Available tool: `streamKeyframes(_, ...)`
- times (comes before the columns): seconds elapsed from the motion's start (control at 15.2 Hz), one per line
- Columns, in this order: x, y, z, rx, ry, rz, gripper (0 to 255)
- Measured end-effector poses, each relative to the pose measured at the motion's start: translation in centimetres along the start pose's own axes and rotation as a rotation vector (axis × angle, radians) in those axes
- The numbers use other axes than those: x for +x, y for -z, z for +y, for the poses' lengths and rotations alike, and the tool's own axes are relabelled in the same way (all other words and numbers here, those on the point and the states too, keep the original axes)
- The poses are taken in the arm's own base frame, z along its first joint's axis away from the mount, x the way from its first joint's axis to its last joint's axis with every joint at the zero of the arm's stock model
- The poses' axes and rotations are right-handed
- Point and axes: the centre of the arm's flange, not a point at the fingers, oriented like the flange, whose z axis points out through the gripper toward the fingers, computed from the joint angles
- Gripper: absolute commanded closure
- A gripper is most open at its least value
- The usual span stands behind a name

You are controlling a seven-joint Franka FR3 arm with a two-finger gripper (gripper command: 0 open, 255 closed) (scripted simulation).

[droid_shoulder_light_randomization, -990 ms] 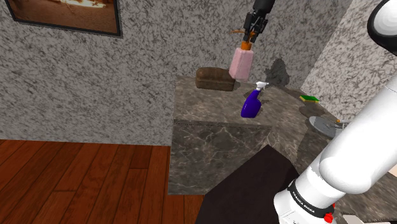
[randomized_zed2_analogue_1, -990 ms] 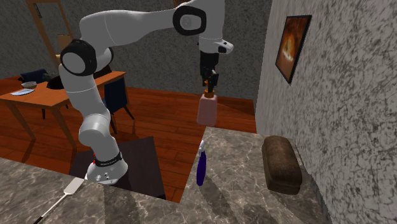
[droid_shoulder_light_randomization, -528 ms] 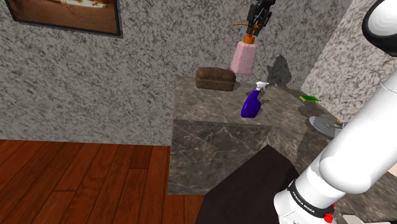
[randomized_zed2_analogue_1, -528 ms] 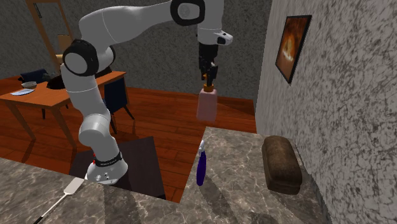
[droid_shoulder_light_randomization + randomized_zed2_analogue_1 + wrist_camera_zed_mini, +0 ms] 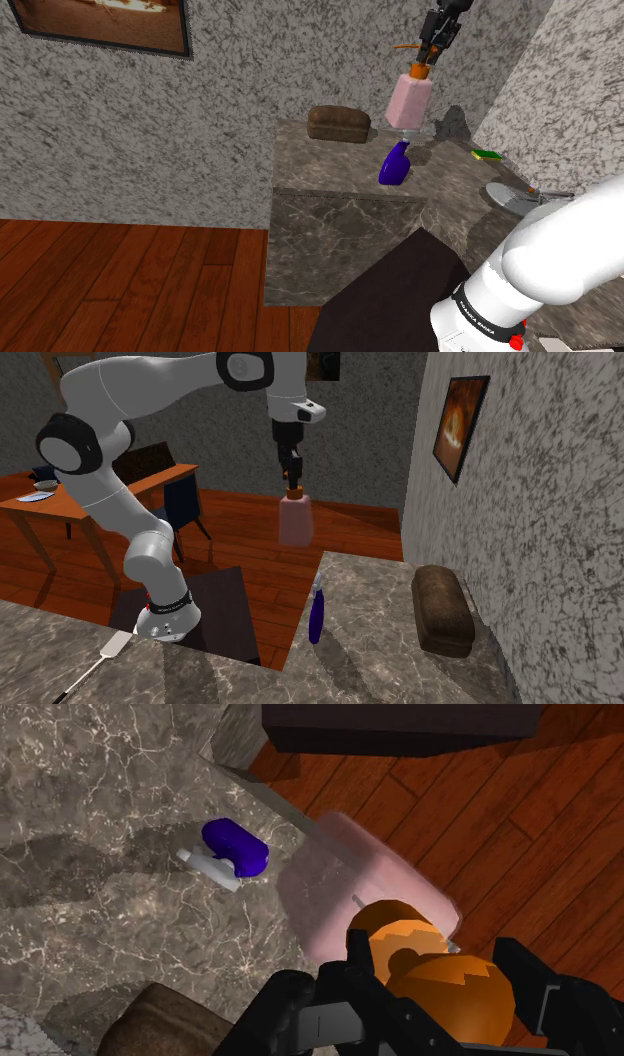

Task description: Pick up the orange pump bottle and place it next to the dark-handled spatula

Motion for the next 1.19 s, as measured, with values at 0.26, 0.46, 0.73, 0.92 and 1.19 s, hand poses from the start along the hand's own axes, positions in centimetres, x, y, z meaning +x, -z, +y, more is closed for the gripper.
streamKeyframes(0.26, -5.1, 0.1, -1.0, 0.000, 0.000, 0.000, 255)
streamKeyframes(0.46, -9.2, 0.1, -1.8, -0.001, 0.000, -0.001, 255)
streamKeyframes(0.73, -14.1, 0.0, -2.3, 0.000, 0.000, 0.000, 255)
streamKeyframes(0.92, -18.1, 0.3, -3.0, -0.001, 0.000, 0.000, 255)
streamKeyframes(1.19, -23.5, 0.4, -3.6, -0.001, 0.000, 0.000, 255)
